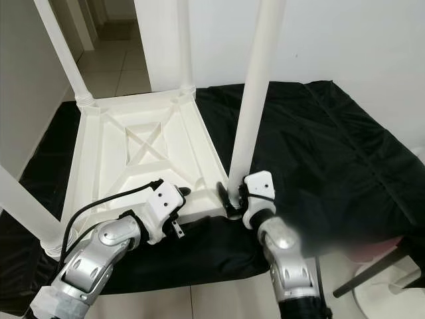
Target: Building children table
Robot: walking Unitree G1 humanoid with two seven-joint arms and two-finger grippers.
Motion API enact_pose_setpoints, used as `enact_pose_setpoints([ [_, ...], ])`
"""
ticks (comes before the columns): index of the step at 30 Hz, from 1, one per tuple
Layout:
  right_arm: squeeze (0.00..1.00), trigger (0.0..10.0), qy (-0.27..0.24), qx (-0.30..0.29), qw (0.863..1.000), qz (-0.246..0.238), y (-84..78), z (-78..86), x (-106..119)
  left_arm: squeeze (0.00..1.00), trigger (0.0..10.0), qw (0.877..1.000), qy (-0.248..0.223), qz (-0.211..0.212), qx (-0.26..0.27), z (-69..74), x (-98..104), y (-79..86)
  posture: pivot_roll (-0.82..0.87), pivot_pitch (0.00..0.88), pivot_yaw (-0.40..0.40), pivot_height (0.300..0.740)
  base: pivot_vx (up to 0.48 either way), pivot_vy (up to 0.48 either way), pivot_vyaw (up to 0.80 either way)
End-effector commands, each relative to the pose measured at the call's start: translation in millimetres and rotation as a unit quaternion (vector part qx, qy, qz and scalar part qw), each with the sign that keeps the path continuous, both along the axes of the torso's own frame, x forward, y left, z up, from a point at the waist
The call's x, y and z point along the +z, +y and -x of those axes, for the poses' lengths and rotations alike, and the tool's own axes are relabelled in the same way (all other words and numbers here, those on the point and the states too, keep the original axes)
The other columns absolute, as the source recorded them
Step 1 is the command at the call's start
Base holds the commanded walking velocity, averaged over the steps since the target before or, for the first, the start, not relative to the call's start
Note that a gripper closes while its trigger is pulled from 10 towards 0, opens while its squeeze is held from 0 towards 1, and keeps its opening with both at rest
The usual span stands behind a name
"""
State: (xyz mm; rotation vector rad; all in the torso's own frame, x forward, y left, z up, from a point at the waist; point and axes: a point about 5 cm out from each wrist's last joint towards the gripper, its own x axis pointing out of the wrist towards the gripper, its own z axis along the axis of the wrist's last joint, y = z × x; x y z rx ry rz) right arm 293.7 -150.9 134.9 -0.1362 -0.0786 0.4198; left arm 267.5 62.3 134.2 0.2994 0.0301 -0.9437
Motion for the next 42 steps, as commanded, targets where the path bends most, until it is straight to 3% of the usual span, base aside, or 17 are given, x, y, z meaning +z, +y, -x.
enact_pose_setpoints([
  [1, 0.0, 10.0, 0.003, 0.02, 1.0, 0.001, 2.9, -0.9, -3, 0.0, 10.0, 1.0, -0.001, -0.002, 0.004, 0.7, 0, 0.3, -0.04, 0.0, 0.026, 0.74, 0.0, 0.0, 0.0],
  [2, 0.0, 10.0, 0.006, 0.062, 0.998, 0.027, 4.0, -4.6, -4, 0.0, 10.0, 1.0, -0.002, -0.002, 0.0, -0.4, 1, -2.5, -0.04, 0.0, 0.03, 0.74, 0.0, 0.0, 0.0],
  [10, 0.0, 10.0, 0.02, 0.126, 0.99, 0.065, 5.5, -6.2, -12, 0.0, 10.0, 1.0, -0.005, -0.002, -0.004, -1.0, 2, -3.6, -0.04, 0.0, 0.023, 0.74, 0.0, 0.0, 0.0],
  [11, 0.0, 7.1, 0.021, 0.128, 0.989, 0.07, 3.9, -7.3, -14, 0.0, 10.0, 1.0, -0.005, -0.003, -0.004, -0.7, 2, -2.9, -0.03, 0.0, 0.02, 0.74, 0.0, 0.0, 0.0],
  [12, 0.0, 7.1, 0.022, 0.128, 0.989, 0.073, 2.8, -8.1, -15, 0.0, 10.0, 1.0, -0.005, -0.003, -0.003, -0.5, 2, -2.5, -0.03, 0.0, 0.02, 0.74, 0.0, 0.0, 0.0],
  [13, 0.0, 4.3, 0.023, 0.127, 0.989, 0.077, 1.3, -8.9, -15, 0.0, 10.0, 1.0, -0.006, -0.004, -0.003, -0.4, 1, -2.2, -0.03, 0.0, 0.018, 0.74, 0.0, 0.0, 0.0],
  [14, 0.0, 3.5, 0.023, 0.126, 0.989, 0.08, 0.0, -9.6, -16, 0.0, 10.0, 1.0, -0.006, -0.004, -0.002, -0.3, 1, -2.0, -0.03, 0.0, 0.018, 0.74, 0.0, 0.0, 0.0],
  [16, 0.0, 3.5, 0.023, 0.126, 0.989, 0.08, 0.0, -9.6, -16, 0.0, 10.0, 1.0, -0.006, -0.004, -0.002, -0.3, 1, -2.0, -0.03, 0.0, 0.018, 0.74, 0.0, 0.0, 0.0],
  [17, 0.0, 2.2, 0.023, 0.126, 0.989, 0.079, -1.0, -10.2, -17, 0.0, 10.0, 1.0, -0.006, -0.004, -0.001, -0.3, 1, -2.0, -0.03, 0.0, 0.016, 0.74, 0.0, 0.0, 0.0],
  [18, 0.0, 0.0, 0.025, 0.127, 0.988, 0.08, -2.5, -11.0, -18, 0.0, 10.0, 1.0, -0.006, -0.003, -0.001, -0.3, 1, -2.1, -0.03, 0.0, 0.016, 0.74, 0.0, 0.0, 0.0],
  [21, 0.0, 0.0, 0.027, 0.126, 0.988, 0.079, -5.0, -12.2, -19, 0.0, 10.0, 1.0, -0.007, -0.002, -0.001, -0.5, 2, -2.1, -0.03, 0.0, 0.019, 0.74, 0.0, 0.0, 0.0],
  [22, 0.0, 2.1, 0.031, 0.127, 0.989, 0.074, -5.8, -12.4, -20, 0.0, 10.0, 1.0, -0.007, -0.003, -0.002, -0.4, 2, -1.7, -0.03, 0.0, 0.022, 0.74, 0.0, 0.0, 0.0],
  [23, 0.0, 2.1, 0.031, 0.127, 0.989, 0.074, -5.8, -12.4, -20, 0.0, 10.0, 1.0, -0.007, -0.003, -0.002, -0.4, 2, -1.7, -0.03, 0.0, 0.022, 0.74, 0.0, 0.0, 0.0],
  [24, 0.0, 10.0, 0.032, 0.129, 0.989, 0.071, -6.4, -12.5, -21, 0.0, 10.0, 1.0, -0.007, -0.003, -0.002, -0.3, 2, -1.4, -0.03, 0.0, 0.023, 0.74, 0.0, 0.0, 0.0],
  [34, 0.0, 10.0, 0.034, 0.097, 0.995, 0.013, -2.4, -8.7, -20, 0.0, 10.0, 1.0, -0.001, -0.005, -0.006, 3.6, 0, -1.2, -0.03, 0.0, 0.026, 0.74, 0.0, 0.0, 0.0],
  [42, 0.0, 10.0, 0.029, 0.005, 0.999, -0.013, 1.7, -6.5, -20, 0.0, 10.0, 1.0, 0.001, -0.004, -0.007, 5.1, 0, -1.5, -0.03, 0.0, 0.024, 0.74, 0.0, 0.0, 0.0],
])
